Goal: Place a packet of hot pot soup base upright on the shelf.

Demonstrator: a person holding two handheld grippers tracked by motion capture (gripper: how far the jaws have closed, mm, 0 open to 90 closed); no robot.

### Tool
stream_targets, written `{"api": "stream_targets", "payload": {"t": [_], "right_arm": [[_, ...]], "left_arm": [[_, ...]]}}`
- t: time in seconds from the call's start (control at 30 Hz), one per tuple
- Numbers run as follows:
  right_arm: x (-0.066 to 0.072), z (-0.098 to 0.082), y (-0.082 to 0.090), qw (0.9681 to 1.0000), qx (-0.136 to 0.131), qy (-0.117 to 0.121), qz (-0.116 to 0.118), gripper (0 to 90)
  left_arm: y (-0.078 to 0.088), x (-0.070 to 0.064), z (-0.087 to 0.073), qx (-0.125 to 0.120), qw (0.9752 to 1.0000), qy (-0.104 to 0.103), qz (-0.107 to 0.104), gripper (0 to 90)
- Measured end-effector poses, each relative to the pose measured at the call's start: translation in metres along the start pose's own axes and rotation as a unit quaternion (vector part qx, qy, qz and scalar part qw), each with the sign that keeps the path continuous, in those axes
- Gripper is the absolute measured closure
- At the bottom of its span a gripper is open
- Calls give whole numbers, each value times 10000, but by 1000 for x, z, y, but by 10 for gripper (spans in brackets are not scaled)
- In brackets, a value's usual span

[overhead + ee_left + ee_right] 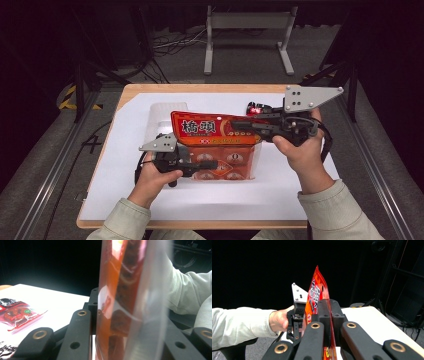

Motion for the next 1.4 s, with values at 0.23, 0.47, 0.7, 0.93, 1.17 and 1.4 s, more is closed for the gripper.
{"api": "stream_targets", "payload": {"t": [0.23, 0.47, 0.7, 0.93, 1.17, 1.4], "right_arm": [[1, 1, 1, 10000, 14, 49, -33, 900], [0, 1, 1, 9998, 34, 134, -142, 900], [-6, -2, 3, 9995, 141, -35, -286, 755], [-11, 0, 11, 9983, -97, -18, -574, 561], [-18, -5, 35, 9956, -242, -118, -898, 560], [-23, -25, 55, 9931, -262, -309, -1103, 588]], "left_arm": [[-1, -2, 1, 17, 10000, 28, 53, 703], [-1, -6, 2, -12, 9994, -55, 327, 706], [1, -8, 5, 55, 9983, -58, 575, 709], [6, -5, 8, 6, 9968, -53, 798, 710], [17, -1, 20, -185, 9946, -121, 1018, 710], [30, 11, 38, -220, 9909, -218, 1309, 710]]}}
Point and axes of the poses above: each handheld gripper's, and its own axes: y roughly backward along the jaws, z roughly out of its top, x roughly to its left, the point moved 6 cm from there along -y, roughly forward along the jaws, and after that the axes turned 4 degrees about -x, right-handed, at the moved point
